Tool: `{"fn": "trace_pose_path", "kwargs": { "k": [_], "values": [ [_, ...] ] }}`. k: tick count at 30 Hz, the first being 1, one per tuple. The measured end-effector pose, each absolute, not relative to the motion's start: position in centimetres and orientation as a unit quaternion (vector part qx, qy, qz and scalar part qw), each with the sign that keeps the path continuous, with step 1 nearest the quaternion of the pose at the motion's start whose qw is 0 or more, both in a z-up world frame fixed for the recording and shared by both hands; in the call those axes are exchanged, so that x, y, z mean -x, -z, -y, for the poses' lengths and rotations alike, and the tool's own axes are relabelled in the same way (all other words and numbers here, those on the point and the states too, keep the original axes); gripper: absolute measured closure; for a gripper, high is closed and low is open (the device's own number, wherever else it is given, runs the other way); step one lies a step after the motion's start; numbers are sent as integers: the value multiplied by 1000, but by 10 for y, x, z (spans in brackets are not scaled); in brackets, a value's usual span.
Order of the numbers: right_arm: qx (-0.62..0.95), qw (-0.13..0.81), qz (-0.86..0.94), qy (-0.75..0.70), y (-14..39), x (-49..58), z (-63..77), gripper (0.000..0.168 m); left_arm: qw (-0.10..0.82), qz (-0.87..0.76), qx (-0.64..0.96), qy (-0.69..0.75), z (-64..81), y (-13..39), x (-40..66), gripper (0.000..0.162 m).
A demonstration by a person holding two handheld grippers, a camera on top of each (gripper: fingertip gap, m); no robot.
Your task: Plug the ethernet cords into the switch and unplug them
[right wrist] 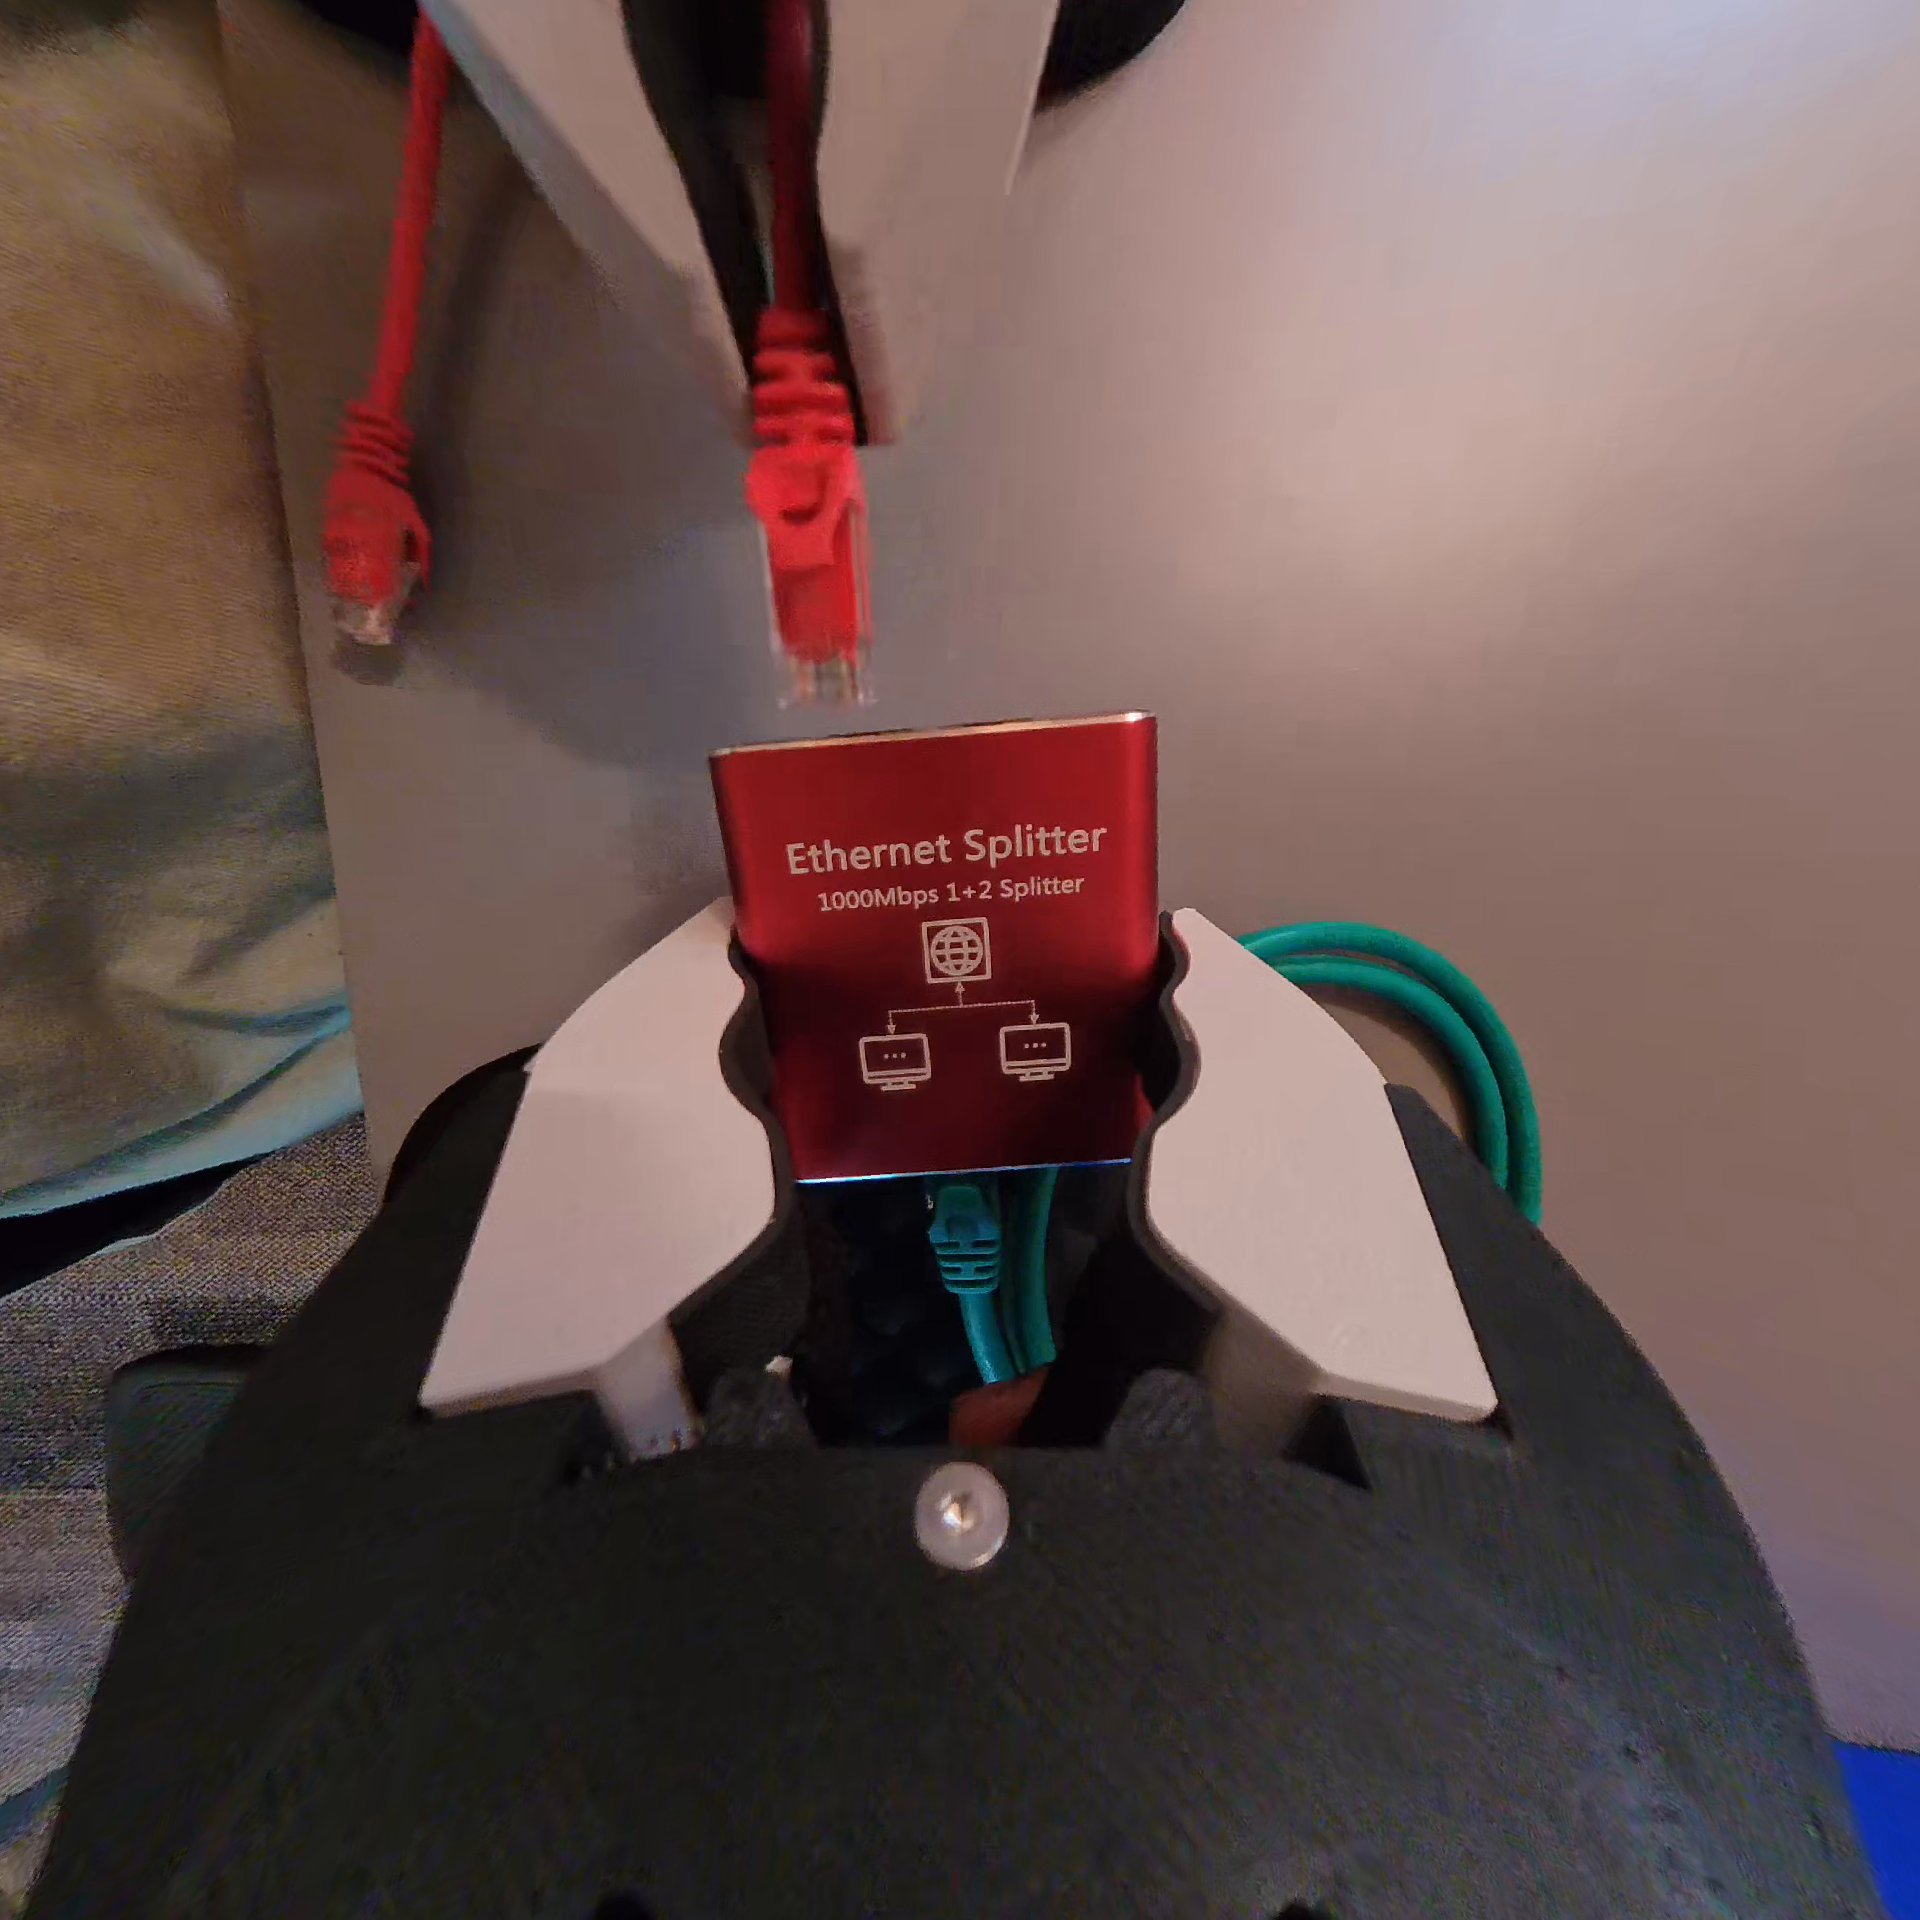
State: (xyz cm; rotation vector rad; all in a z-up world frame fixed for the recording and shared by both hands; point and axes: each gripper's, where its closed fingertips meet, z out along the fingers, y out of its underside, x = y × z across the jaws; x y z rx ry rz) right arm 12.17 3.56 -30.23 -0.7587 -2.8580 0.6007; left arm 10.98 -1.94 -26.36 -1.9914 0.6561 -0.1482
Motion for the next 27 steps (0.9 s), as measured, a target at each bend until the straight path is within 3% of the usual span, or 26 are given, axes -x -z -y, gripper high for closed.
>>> {"fn": "trace_pose_path", "kwargs": {
  "k": [24,27],
  "values": [
    [232,92,952,-174,314,-120,-36,97,446,-343,826,-36,8,287,-112,153],
    [237,102,950,-177,308,-113,-36,96,454,-327,828,-31,8,277,-102,146]
  ]
}}
